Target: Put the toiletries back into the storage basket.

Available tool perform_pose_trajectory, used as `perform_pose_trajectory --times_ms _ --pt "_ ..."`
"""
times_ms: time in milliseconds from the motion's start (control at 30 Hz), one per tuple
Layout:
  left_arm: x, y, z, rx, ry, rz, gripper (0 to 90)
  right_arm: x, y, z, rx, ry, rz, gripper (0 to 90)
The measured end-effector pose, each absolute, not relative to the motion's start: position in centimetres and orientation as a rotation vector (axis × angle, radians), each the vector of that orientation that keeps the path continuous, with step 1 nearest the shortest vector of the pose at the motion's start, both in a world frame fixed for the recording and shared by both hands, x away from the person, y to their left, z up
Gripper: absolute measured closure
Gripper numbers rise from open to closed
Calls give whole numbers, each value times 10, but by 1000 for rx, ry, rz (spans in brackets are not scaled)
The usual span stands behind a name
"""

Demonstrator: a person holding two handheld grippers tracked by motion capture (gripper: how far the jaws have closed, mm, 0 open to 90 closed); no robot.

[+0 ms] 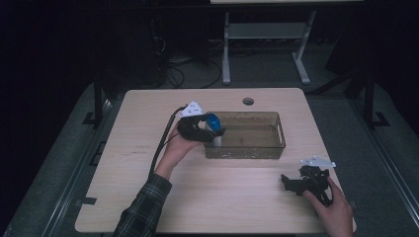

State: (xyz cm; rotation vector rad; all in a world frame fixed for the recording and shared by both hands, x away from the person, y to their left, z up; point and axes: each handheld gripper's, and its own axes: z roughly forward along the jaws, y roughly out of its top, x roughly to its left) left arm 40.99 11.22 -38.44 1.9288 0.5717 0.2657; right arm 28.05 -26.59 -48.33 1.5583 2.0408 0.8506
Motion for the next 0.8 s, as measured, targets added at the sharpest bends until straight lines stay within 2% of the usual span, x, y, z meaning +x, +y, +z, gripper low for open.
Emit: perform_pose_trajectory --times_ms 33,133,800 --pt "408 114 -384 1934 580 266 167 281 -266 -483 1559 2041 850 0" --pt "407 118 -383 1934 581 277 153 281 -266 -483 1558 2041 851 0" --pt "377 163 -377 1969 623 334 150 280 -266 -483 1558 2041 850 0"
